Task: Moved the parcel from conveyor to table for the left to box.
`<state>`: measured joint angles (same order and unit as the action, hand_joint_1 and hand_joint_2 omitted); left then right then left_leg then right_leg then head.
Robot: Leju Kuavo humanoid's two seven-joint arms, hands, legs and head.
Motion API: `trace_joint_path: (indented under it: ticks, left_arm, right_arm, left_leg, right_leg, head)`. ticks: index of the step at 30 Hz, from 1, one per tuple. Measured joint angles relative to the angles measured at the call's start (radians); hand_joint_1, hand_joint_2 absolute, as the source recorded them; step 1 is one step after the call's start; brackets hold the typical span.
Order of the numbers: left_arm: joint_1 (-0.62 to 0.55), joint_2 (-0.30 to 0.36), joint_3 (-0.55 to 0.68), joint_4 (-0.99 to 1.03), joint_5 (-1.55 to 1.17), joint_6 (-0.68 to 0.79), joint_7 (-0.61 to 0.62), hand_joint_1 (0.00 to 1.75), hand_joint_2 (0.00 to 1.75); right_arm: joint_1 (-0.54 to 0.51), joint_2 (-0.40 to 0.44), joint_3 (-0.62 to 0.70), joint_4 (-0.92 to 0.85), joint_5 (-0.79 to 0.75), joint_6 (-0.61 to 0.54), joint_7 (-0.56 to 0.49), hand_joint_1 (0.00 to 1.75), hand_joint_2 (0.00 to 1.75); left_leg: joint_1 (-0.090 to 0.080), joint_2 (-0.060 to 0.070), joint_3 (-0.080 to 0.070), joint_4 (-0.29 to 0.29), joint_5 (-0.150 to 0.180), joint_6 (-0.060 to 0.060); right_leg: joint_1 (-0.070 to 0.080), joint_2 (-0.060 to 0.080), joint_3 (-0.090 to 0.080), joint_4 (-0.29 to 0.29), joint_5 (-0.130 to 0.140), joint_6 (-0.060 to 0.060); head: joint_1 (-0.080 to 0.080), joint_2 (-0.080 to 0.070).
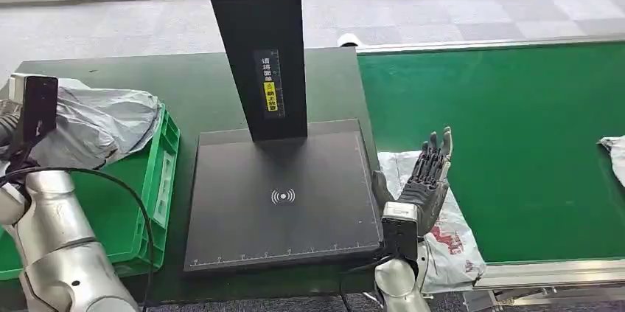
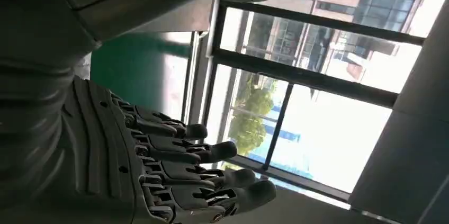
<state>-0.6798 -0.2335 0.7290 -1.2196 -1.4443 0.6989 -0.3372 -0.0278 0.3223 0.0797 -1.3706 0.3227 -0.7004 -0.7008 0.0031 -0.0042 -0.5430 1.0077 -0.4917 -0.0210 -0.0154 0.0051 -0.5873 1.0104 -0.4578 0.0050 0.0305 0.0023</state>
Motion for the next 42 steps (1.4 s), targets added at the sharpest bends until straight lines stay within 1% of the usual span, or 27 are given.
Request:
trace_joint_path:
  ticks: [6,14,21,29,34,39,40,42]
  left_arm:
    - [-0.005,0.009,0.021,0.024,0.025,0.000,-0.007,0.00,0.00]
    - [-0.017,0.007,0.087,0.037,0.097,0.000,-0.143,0.00,0.00]
    - [-0.031,-0.004,0.129,0.039,0.103,0.000,-0.171,0.00,0.00]
    - [-0.038,-0.011,0.159,0.048,0.078,0.000,-0.144,0.00,0.00]
    - [-0.038,-0.011,0.160,0.058,0.069,0.000,-0.113,0.00,0.00]
    - [-0.038,-0.012,0.160,0.064,0.066,0.000,-0.110,0.00,0.00]
    - [-0.038,-0.012,0.160,0.065,0.066,0.000,-0.110,0.00,1.75]
    - [-0.038,-0.012,0.160,0.066,0.066,0.000,-0.108,0.00,1.75]
  right_arm:
    - [0.000,0.000,0.000,0.000,0.003,0.000,0.000,0.00,1.75]
    - [0.000,0.000,0.000,0.002,0.009,0.000,0.000,0.00,1.75]
    - [0.000,0.000,0.000,0.003,0.009,0.000,0.000,0.00,1.75]
    - [0.000,0.000,0.000,0.006,0.006,0.000,0.000,0.00,1.75]
    - [0.000,0.000,0.000,0.009,0.003,0.000,0.000,0.00,1.75]
    - [0.000,0.000,0.000,0.010,0.003,0.000,0.000,0.00,1.75]
    - [0.000,0.000,0.000,0.010,0.003,0.000,0.000,0.00,1.75]
    - [0.000,0.000,0.000,0.010,0.003,0.000,0.000,0.00,1.75]
  left_leg:
    - [0.000,0.000,0.000,0.000,0.000,0.000]
    - [0.000,0.000,0.000,0.000,0.000,0.000]
    - [0.000,0.000,0.000,0.000,0.000,0.000]
    - [0.000,0.000,0.000,0.000,0.000,0.000]
    - [0.000,0.000,0.000,0.000,0.000,0.000]
    - [0.000,0.000,0.000,0.000,0.000,0.000]
    - [0.000,0.000,0.000,0.000,0.000,0.000]
    - [0.000,0.000,0.000,0.000,0.000,0.000]
  right_leg:
    - [0.000,0.000,0.000,0.000,0.000,0.000]
    - [0.000,0.000,0.000,0.000,0.000,0.000]
    - [0.000,0.000,0.000,0.000,0.000,0.000]
    - [0.000,0.000,-0.001,0.000,0.000,0.000]
    - [0.000,0.000,-0.001,0.000,0.000,0.000]
    - [0.000,0.000,-0.001,0.000,0.000,0.000]
    - [0.000,0.000,-0.001,0.000,0.000,0.000]
    - [0.000,0.000,-0.001,0.000,0.000,0.000]
  head:
    - [0.000,0.000]
    - [0.000,0.000]
    - [0.000,0.000]
    - [0.000,0.000]
    - [0.000,0.000]
    - [0.000,0.000]
    - [0.000,0.000]
    - [0.000,0.000]
